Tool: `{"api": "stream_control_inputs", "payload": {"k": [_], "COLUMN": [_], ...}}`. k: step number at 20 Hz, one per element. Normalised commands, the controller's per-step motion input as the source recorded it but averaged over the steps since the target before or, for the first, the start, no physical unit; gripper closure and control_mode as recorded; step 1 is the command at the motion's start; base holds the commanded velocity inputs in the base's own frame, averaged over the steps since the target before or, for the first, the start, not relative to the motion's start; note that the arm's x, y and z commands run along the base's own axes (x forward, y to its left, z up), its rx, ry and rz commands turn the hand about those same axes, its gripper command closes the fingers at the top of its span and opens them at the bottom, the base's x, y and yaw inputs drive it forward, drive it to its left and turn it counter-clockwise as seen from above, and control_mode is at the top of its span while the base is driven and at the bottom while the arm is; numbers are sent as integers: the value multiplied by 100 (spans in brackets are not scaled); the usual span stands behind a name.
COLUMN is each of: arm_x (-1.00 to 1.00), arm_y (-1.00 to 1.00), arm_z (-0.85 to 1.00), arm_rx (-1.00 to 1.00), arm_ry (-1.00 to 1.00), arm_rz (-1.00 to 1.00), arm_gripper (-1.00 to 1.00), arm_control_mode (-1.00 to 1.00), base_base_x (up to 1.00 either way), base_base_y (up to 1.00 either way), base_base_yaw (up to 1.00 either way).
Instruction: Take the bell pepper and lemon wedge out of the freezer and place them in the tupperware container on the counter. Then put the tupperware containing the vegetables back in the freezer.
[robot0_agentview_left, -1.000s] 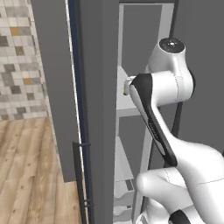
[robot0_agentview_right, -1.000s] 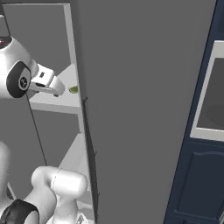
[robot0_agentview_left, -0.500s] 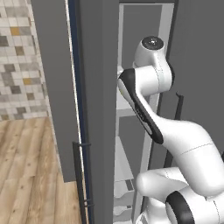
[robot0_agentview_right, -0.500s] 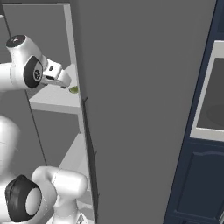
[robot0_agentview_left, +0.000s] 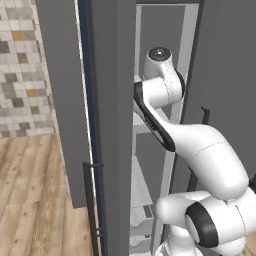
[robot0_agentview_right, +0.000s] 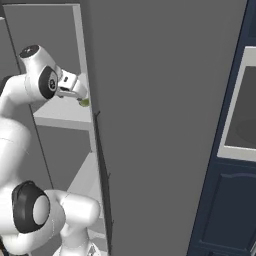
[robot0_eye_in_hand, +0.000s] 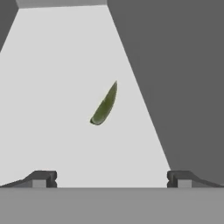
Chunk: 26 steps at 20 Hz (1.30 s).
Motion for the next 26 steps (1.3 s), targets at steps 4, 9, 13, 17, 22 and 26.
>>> {"api": "stream_control_inputs", "payload": {"k": [4, 9, 13, 17, 22, 26], "arm_x": [43, 39, 35, 25, 20, 28], "arm_y": [0, 0, 0, 0, 0, -1], "arm_z": [-21, -23, -24, -16, -12, -17], "arm_rx": [0, 0, 0, 0, 0, 0], "arm_ry": [0, 0, 0, 0, 0, 0], "arm_rz": [-5, -6, -6, -5, -6, -6], "arm_gripper": [-100, -100, -100, -100, -100, -100], "arm_control_mode": [-100, -100, -100, -100, -100, -100], "base_base_x": [0, 0, 0, 0, 0, 0], "base_base_y": [0, 0, 0, 0, 0, 0], "base_base_yaw": [0, 0, 0, 0, 0, 0]}}
